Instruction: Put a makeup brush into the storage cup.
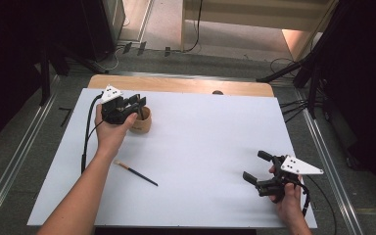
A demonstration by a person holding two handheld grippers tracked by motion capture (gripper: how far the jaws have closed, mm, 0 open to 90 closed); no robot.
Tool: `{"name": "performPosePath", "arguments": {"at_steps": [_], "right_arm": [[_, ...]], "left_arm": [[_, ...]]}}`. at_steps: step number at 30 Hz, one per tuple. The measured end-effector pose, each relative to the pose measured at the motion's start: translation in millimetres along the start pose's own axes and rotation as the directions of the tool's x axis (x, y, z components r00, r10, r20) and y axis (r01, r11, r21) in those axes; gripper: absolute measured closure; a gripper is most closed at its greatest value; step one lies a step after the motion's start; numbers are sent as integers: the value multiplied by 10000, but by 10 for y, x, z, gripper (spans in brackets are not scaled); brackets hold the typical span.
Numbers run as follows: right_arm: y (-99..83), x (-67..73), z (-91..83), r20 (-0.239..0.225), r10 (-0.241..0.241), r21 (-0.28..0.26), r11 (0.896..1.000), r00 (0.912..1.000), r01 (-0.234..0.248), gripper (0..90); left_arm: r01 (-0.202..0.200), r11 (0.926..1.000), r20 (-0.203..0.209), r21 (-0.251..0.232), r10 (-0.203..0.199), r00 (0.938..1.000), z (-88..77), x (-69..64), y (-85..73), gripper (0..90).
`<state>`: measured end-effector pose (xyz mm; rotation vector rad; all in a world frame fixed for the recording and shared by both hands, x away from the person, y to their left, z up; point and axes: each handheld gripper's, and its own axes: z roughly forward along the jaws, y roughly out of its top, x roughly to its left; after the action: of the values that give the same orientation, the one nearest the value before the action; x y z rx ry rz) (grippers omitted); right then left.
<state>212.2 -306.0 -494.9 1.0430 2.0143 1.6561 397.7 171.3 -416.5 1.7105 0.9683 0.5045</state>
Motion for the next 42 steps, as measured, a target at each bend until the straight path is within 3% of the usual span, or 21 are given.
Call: {"name": "performPosePath", "arguments": {"at_steps": [1, 2, 3, 5, 7, 12, 19, 24, 35, 42], "right_arm": [[2, 4, 8, -14, -18, 33, 10000, 10000, 18, 0], [2, 4, 11, -20, -44, 19, 10000, 10000, 44, 0], [0, 4, 12, -21, -45, 29, 10000, 10000, 45, 0], [-4, 2, 14, -18, -55, 34, 10000, 10000, 56, 0], [-12, -4, 14, -43, -19, 50, 10000, 10000, 19, 0], [-7, 2, 8, -44, -27, 3, 10000, 10000, 27, 0], [2, 8, 21, -34, -47, 60, 10000, 10000, 47, 0], [3, 17, 37, -60, -55, 110, 9999, 10000, 55, 0], [4, 15, 22, -24, -36, 74, 10000, 10000, 37, 0], [6, 19, 37, -34, -65, 81, 9999, 10000, 66, 0]], "left_arm": [[-48, 10000, -89, 63, 48, 9999, -7, -6, 5, 335], [-84, 9999, -253, 125, 87, 9996, -16, -15, 7, 195], [-74, 9999, -146, 106, 75, 9999, -30, -17, 5, 118], [-154, 9998, 210, -86, 156, 9997, -94, -9, -8, 92], [-106, 9996, 320, -255, 114, 9994, -150, 6, -16, 1], [99, 9987, 452, -498, -77, 9989, -275, 39, -47, 0], [59, 9990, 728, -437, -27, 9973, -382, 25, -99, 0], [311, 9986, 1036, -436, -265, 9943, -452, 16, -145, 0], [201, 9983, 1134, -552, -138, 9935, -605, -12, -232, 0], [368, 9982, 1117, -464, -314, 9932, -672, 16, -280, 0]]}}
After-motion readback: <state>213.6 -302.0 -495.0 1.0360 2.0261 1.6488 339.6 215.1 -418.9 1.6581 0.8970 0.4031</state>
